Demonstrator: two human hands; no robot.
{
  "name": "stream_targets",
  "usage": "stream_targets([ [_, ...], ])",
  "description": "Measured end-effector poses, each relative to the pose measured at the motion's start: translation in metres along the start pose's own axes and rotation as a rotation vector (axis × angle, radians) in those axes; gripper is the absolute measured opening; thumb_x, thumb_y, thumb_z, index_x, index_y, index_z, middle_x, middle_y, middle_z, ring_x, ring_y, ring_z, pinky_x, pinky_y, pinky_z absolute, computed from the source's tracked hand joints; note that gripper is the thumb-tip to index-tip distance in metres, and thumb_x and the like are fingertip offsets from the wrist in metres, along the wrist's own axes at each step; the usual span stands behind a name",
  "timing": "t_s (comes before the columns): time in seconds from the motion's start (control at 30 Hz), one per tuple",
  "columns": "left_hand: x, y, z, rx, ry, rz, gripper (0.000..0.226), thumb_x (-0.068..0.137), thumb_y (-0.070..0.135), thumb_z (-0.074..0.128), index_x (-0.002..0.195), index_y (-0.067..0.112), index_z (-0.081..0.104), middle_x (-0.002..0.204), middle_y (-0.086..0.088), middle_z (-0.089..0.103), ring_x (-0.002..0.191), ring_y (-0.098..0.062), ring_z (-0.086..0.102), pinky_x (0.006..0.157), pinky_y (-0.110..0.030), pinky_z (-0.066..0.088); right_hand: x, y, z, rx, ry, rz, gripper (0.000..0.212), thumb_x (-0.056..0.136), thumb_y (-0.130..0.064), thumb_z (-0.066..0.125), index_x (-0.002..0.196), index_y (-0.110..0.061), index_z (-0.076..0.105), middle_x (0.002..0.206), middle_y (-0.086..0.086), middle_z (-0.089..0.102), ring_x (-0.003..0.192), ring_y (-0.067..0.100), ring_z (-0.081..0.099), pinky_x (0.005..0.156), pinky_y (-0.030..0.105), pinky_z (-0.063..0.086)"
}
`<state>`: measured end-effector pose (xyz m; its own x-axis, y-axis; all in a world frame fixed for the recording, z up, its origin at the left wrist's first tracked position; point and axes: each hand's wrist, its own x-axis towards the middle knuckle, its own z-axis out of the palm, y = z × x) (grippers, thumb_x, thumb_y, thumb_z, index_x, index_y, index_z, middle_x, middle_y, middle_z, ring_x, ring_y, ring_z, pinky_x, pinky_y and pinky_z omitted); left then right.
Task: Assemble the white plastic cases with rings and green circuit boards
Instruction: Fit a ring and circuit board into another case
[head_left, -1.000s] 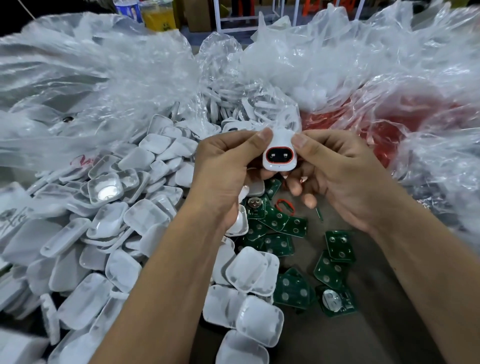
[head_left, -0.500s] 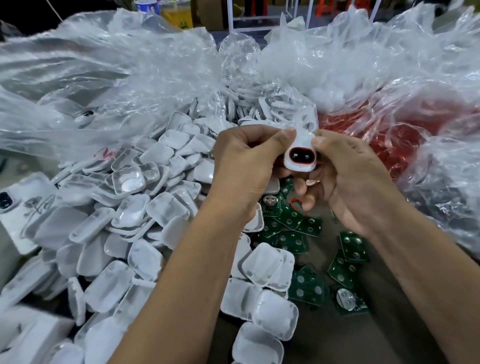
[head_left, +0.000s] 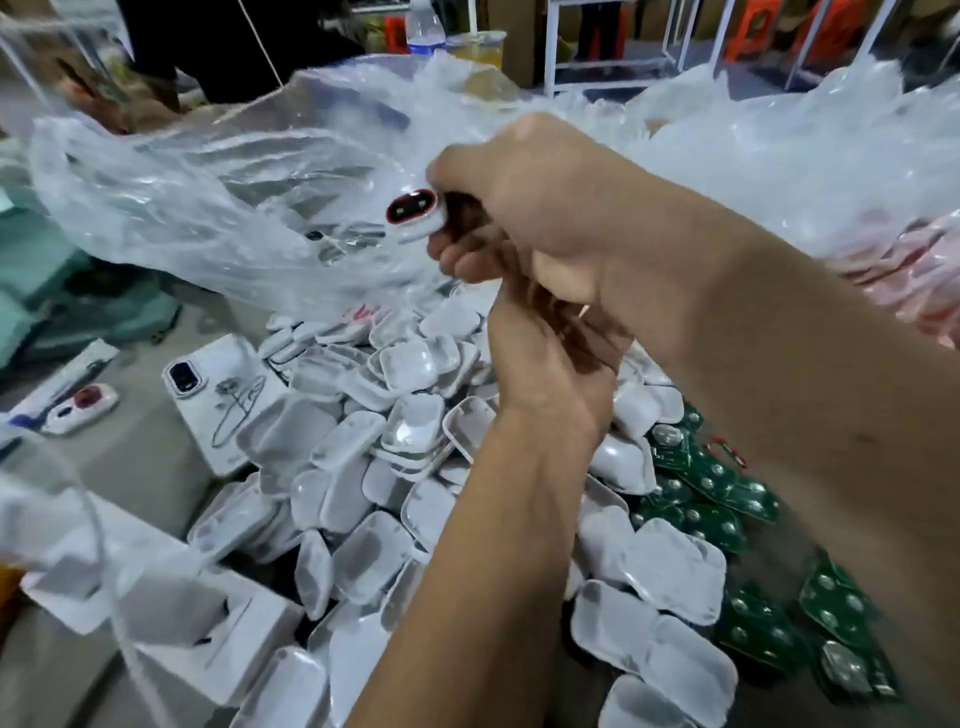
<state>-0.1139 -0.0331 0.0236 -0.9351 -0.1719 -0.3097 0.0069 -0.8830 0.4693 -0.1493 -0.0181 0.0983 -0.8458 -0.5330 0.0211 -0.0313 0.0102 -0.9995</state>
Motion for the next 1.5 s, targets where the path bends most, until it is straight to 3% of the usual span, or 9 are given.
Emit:
stream_targets([
  [0.2,0.002,0.002,-0.001,-0.066,0.065,-0.065,0.029,0.097,0.036,0.062,0.071,0.025,0.057,0.07,0.009,0.046,0.078,-0.009,0.041,0.082,-0.028,0.029,0.051,0.006,0.014,0.253,0.034,0.167,0.007,0.105,0.007,0.045,0.1,0.008,0.05,0.11,0.031,0.059,0.071,0.042,0.076,0.057,0.038,0.064],
  [0.37,0.0,-0.001,-0.001,0.022,0.037,-0.05,0.037,0.101,0.033,0.052,0.066,0.024,0.057,0.066,0.006,0.047,0.065,-0.009,0.045,0.064,-0.025,0.032,0.047,0.014,0.005,0.202,0.055,0.175,0.018,0.102,0.011,0.046,0.12,0.011,0.049,0.118,0.039,0.06,0.084,0.048,0.076,0.06,0.039,0.065],
  [0.5,-0.003,-0.005,0.001,0.09,-0.01,-0.02,0.047,0.105,0.033,0.047,0.061,0.023,0.063,0.058,0.007,0.054,0.049,-0.008,0.05,0.045,-0.017,0.039,0.034,0.009,-0.006,-0.071,0.097,0.036,0.017,0.1,0.006,0.055,0.116,0.012,0.061,0.105,0.035,0.07,0.071,0.038,0.073,0.063,0.037,0.065],
  [0.63,-0.003,-0.01,0.001,0.12,-0.047,-0.003,0.043,0.108,0.04,0.044,0.072,0.021,0.058,0.055,0.006,0.056,0.043,-0.009,0.052,0.043,-0.017,0.04,0.012,0.009,-0.025,-0.184,0.169,-0.113,0.012,0.099,0.0,0.059,0.098,0.004,0.07,0.086,0.023,0.074,0.062,0.026,0.073,0.058,0.03,0.06],
  [0.83,-0.013,-0.05,0.006,0.728,-0.219,0.006,0.038,0.101,0.016,0.043,0.069,0.019,0.064,0.06,0.001,0.063,0.048,-0.01,0.058,0.047,-0.02,0.045,-0.052,0.05,-0.085,-0.254,0.542,-0.171,0.019,0.094,0.001,0.062,0.087,-0.009,0.076,0.071,0.006,0.076,0.062,0.017,0.074,0.06,0.028,0.059],
  [1.03,-0.031,-0.075,0.008,1.244,-0.574,0.208,0.025,0.098,0.033,0.064,0.078,0.019,0.072,0.072,-0.004,0.072,0.063,-0.022,0.068,0.054,-0.028,0.05,-0.16,0.039,-0.151,-0.752,0.794,-0.211,0.013,0.093,-0.016,0.073,0.084,-0.024,0.077,0.07,-0.008,0.073,0.063,0.007,0.071,0.063,0.027,0.058],
  [1.2,-0.037,-0.09,0.022,1.295,-0.656,0.34,0.017,0.097,0.019,0.069,0.081,0.017,0.074,0.071,-0.013,0.07,0.062,-0.019,0.066,0.058,-0.033,0.05,-0.233,0.016,-0.206,-1.127,0.916,0.168,0.015,0.094,-0.029,0.075,0.081,-0.022,0.077,0.078,0.005,0.075,0.076,0.025,0.072,0.079,0.038,0.059],
  [1.33,-0.043,-0.113,0.045,1.313,-0.742,0.397,0.015,0.096,0.016,0.07,0.082,0.015,0.073,0.067,-0.008,0.07,0.063,-0.024,0.07,0.059,-0.033,0.055,-0.252,0.02,-0.236,-1.287,0.683,0.744,0.011,0.091,-0.015,0.074,0.096,-0.022,0.081,0.1,0.013,0.075,0.088,0.031,0.066,0.078,0.034,0.054],
  [1.5,-0.044,-0.132,0.061,1.317,-0.78,0.409,0.012,0.093,0.016,0.07,0.082,0.015,0.074,0.072,-0.014,0.07,0.071,-0.036,0.07,0.066,-0.052,0.061,-0.256,0.033,-0.231,-1.427,0.495,0.802,0.03,0.09,-0.023,0.073,0.119,-0.032,0.067,0.114,0.004,0.071,0.064,0.007,0.046,0.05,0.018,0.031],
])
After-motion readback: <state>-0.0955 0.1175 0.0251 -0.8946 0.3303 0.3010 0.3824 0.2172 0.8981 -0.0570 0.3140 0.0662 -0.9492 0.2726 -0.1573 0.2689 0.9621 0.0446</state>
